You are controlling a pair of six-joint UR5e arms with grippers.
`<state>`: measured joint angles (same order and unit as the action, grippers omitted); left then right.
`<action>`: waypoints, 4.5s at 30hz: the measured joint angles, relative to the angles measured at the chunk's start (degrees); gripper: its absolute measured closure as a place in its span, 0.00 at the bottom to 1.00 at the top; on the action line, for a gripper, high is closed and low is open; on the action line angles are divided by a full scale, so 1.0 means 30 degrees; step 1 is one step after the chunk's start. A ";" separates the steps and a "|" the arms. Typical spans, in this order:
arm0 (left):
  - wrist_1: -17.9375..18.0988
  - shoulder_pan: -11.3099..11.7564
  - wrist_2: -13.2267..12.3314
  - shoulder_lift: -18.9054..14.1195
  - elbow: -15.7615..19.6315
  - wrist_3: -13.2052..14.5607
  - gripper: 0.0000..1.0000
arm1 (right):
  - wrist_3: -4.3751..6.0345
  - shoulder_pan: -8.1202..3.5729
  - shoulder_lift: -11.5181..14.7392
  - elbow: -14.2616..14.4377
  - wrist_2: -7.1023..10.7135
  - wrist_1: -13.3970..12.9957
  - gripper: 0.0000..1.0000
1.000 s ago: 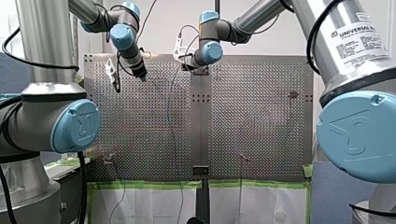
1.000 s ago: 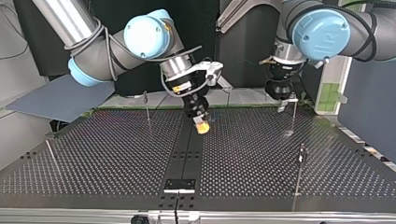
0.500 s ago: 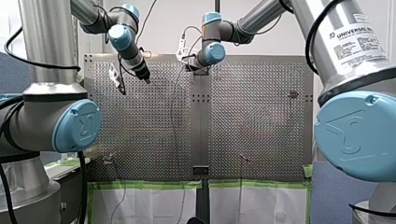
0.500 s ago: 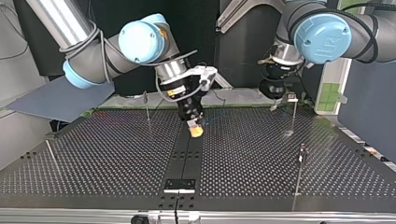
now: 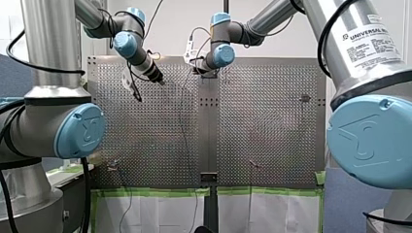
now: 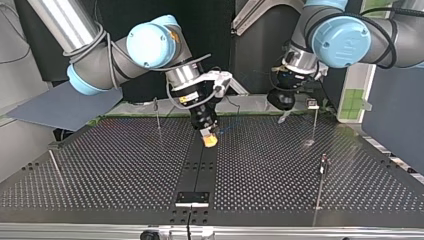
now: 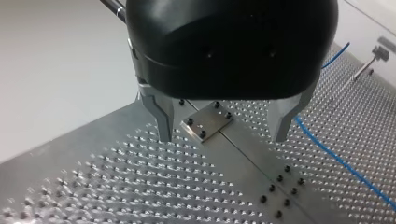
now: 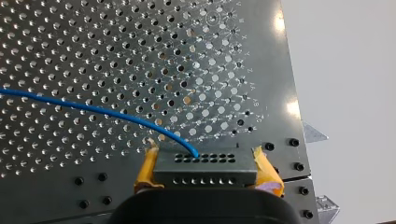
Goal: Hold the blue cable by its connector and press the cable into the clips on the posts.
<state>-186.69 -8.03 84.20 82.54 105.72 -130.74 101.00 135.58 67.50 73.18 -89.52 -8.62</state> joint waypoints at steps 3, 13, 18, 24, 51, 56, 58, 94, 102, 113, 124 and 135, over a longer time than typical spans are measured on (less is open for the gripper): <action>0.0418 -0.0017 -0.0429 0.0122 0.0402 -0.0425 0.00 | -0.0001 0.0000 0.0002 0.0000 0.0009 0.0001 1.00; 0.2001 -0.0003 -0.2011 0.0178 0.1076 -0.2012 0.00 | -0.0001 -0.0008 0.0002 0.0004 0.0027 0.0006 1.00; 0.2808 0.0002 -0.2820 0.0182 0.1083 -0.2818 0.00 | -0.0001 -0.0007 -0.0003 0.0002 0.0041 0.0025 1.00; 0.3759 0.0003 -0.3774 0.0227 0.1091 -0.3776 0.00 | 0.0000 -0.0007 -0.0001 0.0002 0.0042 0.0027 1.00; 0.5869 -0.0312 -0.6272 0.2201 0.1088 -0.8054 0.00 | 0.0020 -0.0014 -0.0007 -0.0001 0.0152 0.0019 1.00; 0.6456 -0.0326 -0.5985 0.2507 0.1083 -0.8882 0.00 | 0.0005 -0.0023 -0.0009 0.0005 0.0202 0.0023 1.00; 0.6662 -0.0348 -0.5943 0.2591 0.1082 -0.9102 0.00 | 0.0001 -0.0018 -0.0010 0.0002 0.0223 0.0026 1.00; 0.8315 -0.1417 -0.4545 0.3737 -0.0304 -0.9362 0.00 | -0.0001 -0.0033 0.0004 0.0008 0.0275 0.0029 1.00; 0.8446 -0.1785 -0.4249 0.4508 -0.0792 -0.9388 0.00 | 0.0000 -0.0032 -0.0001 0.0002 0.0277 0.0029 1.00; 0.8337 -0.1797 -0.3909 0.4554 -0.1049 -0.9563 0.00 | 0.0000 -0.0034 0.0003 0.0005 0.0276 0.0028 1.00; 0.8127 -0.1806 -0.3061 0.4524 -0.1045 -0.8794 1.00 | -0.0001 -0.0031 -0.0007 0.0008 0.0305 0.0058 1.00; 0.8034 -0.1810 -0.2455 0.4518 -0.1034 -0.7547 1.00 | 0.0000 -0.0035 -0.0012 0.0015 0.0307 0.0058 1.00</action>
<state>-162.59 -13.46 76.83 96.09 102.62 -153.38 101.00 135.47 67.47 73.23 -88.60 -8.45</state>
